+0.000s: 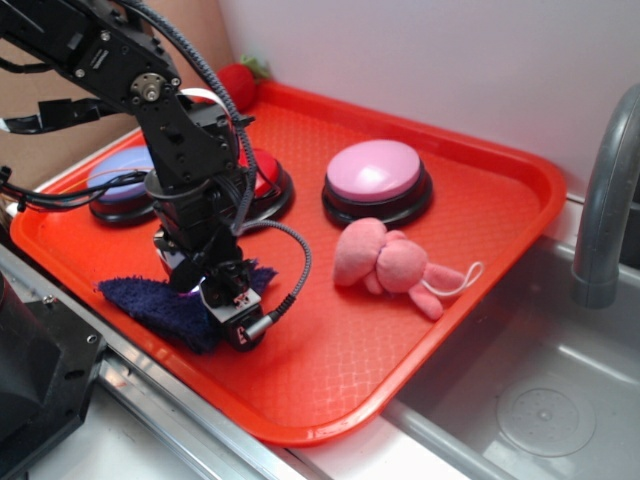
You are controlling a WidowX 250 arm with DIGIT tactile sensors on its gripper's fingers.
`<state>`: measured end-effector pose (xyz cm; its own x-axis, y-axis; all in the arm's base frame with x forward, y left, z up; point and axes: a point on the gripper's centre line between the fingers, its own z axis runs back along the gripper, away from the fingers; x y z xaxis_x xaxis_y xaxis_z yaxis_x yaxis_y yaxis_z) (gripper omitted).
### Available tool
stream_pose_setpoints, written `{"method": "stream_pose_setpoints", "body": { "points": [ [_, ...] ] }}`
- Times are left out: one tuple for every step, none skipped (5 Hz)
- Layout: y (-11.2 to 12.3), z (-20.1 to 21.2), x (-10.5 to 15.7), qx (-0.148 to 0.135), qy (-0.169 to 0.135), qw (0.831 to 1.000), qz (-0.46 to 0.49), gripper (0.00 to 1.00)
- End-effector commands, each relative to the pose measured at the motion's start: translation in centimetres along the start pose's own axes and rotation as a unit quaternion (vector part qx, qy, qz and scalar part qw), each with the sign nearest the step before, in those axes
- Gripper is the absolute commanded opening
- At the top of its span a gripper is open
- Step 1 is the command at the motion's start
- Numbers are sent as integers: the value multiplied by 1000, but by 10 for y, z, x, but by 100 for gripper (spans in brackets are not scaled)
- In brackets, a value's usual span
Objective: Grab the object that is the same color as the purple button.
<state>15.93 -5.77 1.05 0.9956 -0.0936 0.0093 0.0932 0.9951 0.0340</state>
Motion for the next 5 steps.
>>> {"method": "stream_pose_setpoints", "body": {
  "points": [
    [2, 3, 1, -3, -7, 1000, 15, 0],
    [8, 13, 1, -8, -10, 999, 44, 0],
    [13, 25, 2, -7, -13, 997, 71, 0],
    [16, 38, 2, -11, -20, 996, 84, 0],
    [19, 67, 4, -12, -31, 994, 108, 0]
  ]
}}
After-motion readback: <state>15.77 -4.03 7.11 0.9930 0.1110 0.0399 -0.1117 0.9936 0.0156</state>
